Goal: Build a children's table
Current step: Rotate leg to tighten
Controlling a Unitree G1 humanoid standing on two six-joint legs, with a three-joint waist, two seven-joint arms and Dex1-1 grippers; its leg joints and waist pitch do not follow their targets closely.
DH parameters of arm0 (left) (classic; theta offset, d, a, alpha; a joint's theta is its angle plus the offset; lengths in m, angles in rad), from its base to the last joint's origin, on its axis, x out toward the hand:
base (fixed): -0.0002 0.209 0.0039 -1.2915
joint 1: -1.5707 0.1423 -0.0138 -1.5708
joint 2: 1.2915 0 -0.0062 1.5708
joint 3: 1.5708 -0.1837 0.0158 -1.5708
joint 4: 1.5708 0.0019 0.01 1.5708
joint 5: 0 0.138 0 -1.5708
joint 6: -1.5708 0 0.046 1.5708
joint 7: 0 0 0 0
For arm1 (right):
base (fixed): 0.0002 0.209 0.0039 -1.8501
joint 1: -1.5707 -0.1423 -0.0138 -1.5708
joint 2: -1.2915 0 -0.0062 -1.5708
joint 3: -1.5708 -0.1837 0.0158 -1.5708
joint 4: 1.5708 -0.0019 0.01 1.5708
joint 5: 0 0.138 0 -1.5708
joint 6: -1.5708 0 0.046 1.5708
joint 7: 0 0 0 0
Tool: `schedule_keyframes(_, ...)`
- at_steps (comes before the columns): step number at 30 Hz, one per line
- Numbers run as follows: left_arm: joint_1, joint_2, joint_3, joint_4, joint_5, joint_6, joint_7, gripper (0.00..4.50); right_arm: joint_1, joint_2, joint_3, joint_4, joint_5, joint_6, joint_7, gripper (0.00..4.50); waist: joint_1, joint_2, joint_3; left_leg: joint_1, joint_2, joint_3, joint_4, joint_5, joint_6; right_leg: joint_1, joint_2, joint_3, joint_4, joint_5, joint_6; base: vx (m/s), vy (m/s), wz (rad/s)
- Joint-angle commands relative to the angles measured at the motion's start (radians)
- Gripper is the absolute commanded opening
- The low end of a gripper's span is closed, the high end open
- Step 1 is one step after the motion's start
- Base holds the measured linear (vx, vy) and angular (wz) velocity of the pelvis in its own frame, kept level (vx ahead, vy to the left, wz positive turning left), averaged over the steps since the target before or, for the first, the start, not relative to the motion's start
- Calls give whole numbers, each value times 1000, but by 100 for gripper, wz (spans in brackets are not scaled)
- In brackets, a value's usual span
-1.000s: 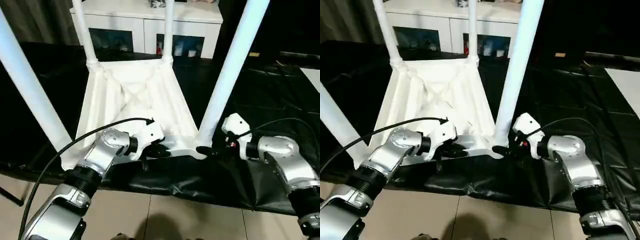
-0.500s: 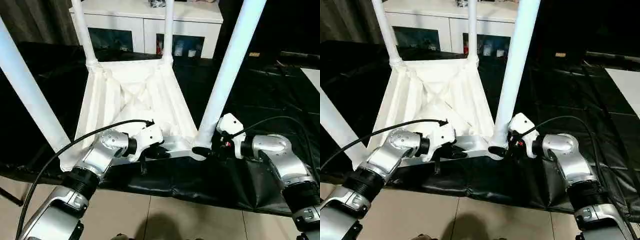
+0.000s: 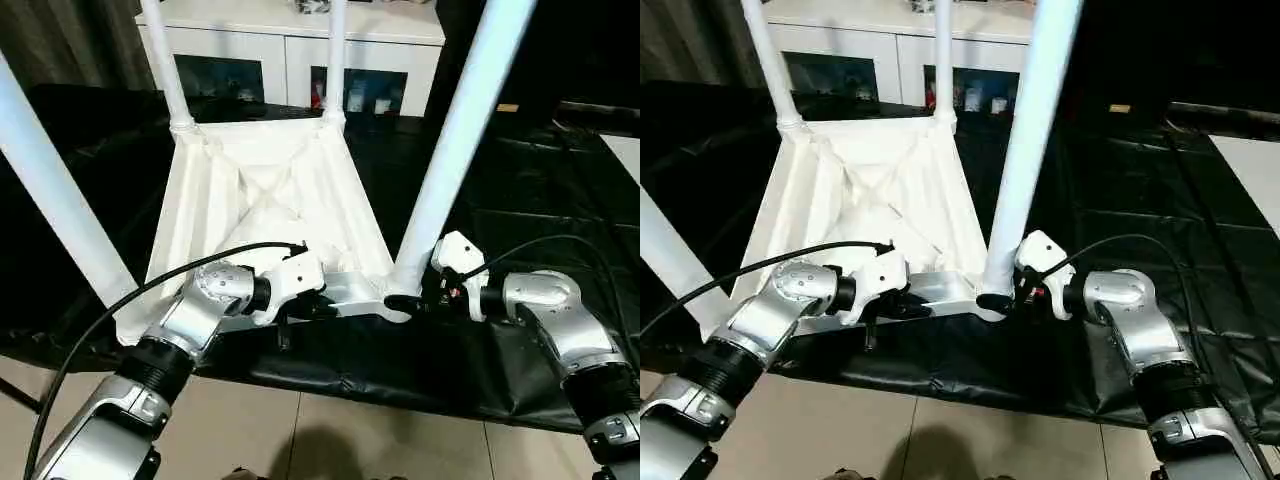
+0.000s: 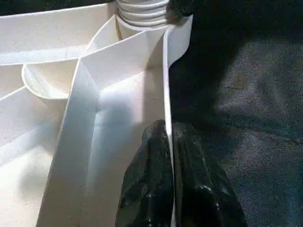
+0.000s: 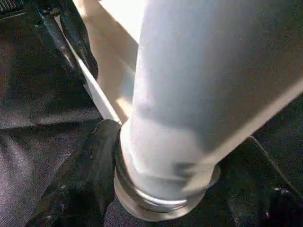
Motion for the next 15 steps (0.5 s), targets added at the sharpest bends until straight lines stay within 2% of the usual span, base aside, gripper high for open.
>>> schedule_keyframes(1,40,17,-33,45,34,16,-21,0,-8,-3,-11,49,-47,-10,-73,271,2,-16,-55,17,39,-26,-83,-370,24,23,-54,32,-101,-468,-172,0,0,0)
schedule_keyframes(3,38,9,-18,52,22,28,-4,0,-13,13,-27,91,-72,-29,-167,270,-2,-15,-53,16,39,-27,-85,-381,18,21,-54,31,-101,-481,-169,0,0,0)
schedule_keyframes(4,33,-5,2,62,12,40,27,0,-14,38,-58,114,-68,-22,-249,267,-7,-13,-51,15,36,-30,-87,-398,11,22,-54,29,-104,-508,-163,0,0,0)
schedule_keyframes(5,33,-5,2,62,12,40,27,0,-14,38,-58,114,-68,-22,-249,267,-11,-12,-49,15,36,-31,-88,-412,5,21,-53,27,-105,-527,-159,0,0,0)
schedule_keyframes(7,22,-28,28,70,0,60,70,0,-8,80,-104,109,-42,-2,-342,266,-23,-17,-48,23,33,-35,-86,-466,-6,14,-53,22,-116,-618,-124,0,0,0)
schedule_keyframes(9,21,-28,28,70,0,61,71,0,-8,81,-105,109,-41,-2,-344,266,-25,-15,-49,22,33,-41,-88,-474,-8,15,-57,20,-121,-650,-107,0,0,0)
schedule_keyframes(10,3,-65,59,64,-21,104,124,0,22,161,-147,48,-27,49,-486,265,-30,-12,-48,16,34,-41,-93,-468,-10,19,-54,19,-122,-635,-103,0,0,0)
schedule_keyframes(11,-6,-85,73,61,-28,122,157,0,41,202,-158,12,-27,75,-550,265,-30,-11,-49,16,34,-41,-95,-461,-13,20,-53,19,-122,-623,-105,0,0,0)
schedule_keyframes(12,-16,-102,84,62,-29,139,187,0,56,238,-162,-13,-42,84,-619,265,-31,-12,-55,12,34,-46,-101,-445,-18,27,-54,13,-118,-577,-109,0,0,0)
schedule_keyframes(13,-16,-102,84,62,-29,139,187,0,56,238,-162,-13,-42,84,-619,265,-32,-11,-55,11,36,-44,-103,-441,-19,26,-51,15,-117,-554,-113,0,0,0)
schedule_keyframes(14,-31,-123,92,70,-22,158,231,0,76,289,-165,-46,-47,105,-682,265,-30,-5,-56,19,36,-42,-101,-450,-18,20,-52,16,-118,-527,-125,0,0,0)
schedule_keyframes(15,-32,-125,92,72,-22,159,235,0,77,292,-165,-48,-49,107,-688,265,-29,-5,-53,22,36,-38,-102,-454,-18,16,-49,18,-122,-515,-128,0,0,0)
